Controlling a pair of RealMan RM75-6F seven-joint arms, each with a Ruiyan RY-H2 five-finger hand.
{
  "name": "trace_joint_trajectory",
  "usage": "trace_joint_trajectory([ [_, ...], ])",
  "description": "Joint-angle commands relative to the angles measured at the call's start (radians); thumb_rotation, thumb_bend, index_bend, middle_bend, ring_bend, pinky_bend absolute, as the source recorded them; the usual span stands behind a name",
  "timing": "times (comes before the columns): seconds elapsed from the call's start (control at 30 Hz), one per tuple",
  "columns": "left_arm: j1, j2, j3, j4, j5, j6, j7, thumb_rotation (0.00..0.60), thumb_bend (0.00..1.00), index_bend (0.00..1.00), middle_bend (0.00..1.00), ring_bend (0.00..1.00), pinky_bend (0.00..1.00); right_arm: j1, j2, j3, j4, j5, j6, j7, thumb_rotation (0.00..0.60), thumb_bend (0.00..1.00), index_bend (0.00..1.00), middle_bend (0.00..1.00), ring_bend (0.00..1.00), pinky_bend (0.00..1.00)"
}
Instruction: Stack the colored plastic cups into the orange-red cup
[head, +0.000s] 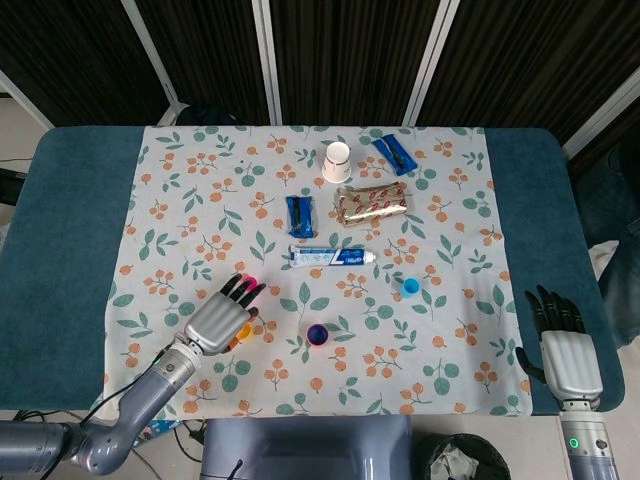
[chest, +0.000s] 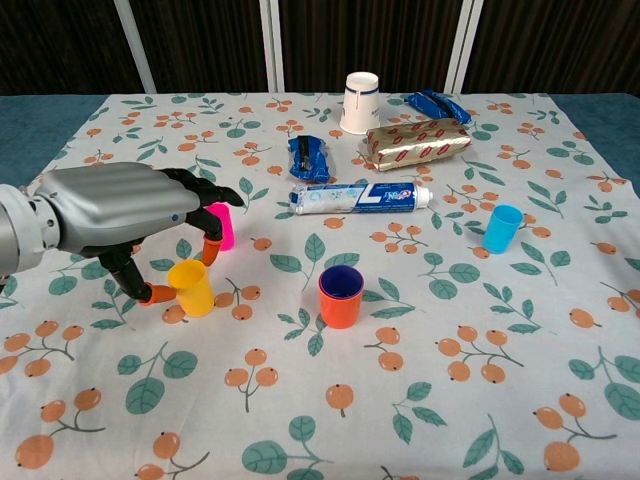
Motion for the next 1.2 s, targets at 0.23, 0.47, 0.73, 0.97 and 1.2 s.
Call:
trace_joint_trajectory([
  [0.23,-0.003,-0.005,0.009,0.005,-0.013,0.023,0.012,0.6,0.26,0.43,0.0,0.0,0.03,-0.006,0.0,0.01,-0.002,-0.003,-0.007,-0.003,0.6,0.4,0.02,0.0,0.0,0.09],
  [0.47,-0.012,-0.005,0.013,0.0,-0.014,0.022,0.007,0.6,0.29,0.46,0.0,0.0,0.03,-0.011,-0.003,0.02,-0.004,-0.001,-0.013,-0.005,0.6,0.4,0.02,0.0,0.0,0.09],
  [0.73,-0.021,0.006,-0.009,-0.035,0.007,0.047,-0.012,0.6,0.3,0.47,0.01,0.0,0.03,-0.017,-0.005,0.027,-0.004,-0.004,-0.016,-0.007,0.6,0.4,0.02,0.0,0.0,0.09],
  [0.97,-0.066,-0.012,-0.071,-0.094,0.001,0.046,-0.005,0.6,0.3,0.48,0.02,0.0,0.03,-0.02,-0.009,0.032,-0.005,-0.003,-0.021,-0.012,0.6,0.4,0.02,0.0,0.0,0.09],
  [1.2,-0.13,-0.063,-0.106,-0.129,-0.049,0.05,0.07,0.6,0.3,0.48,0.02,0.0,0.03,-0.022,-0.014,0.036,-0.002,-0.004,-0.025,-0.018,0.6,0.4,0.02,0.0,0.0,0.09],
])
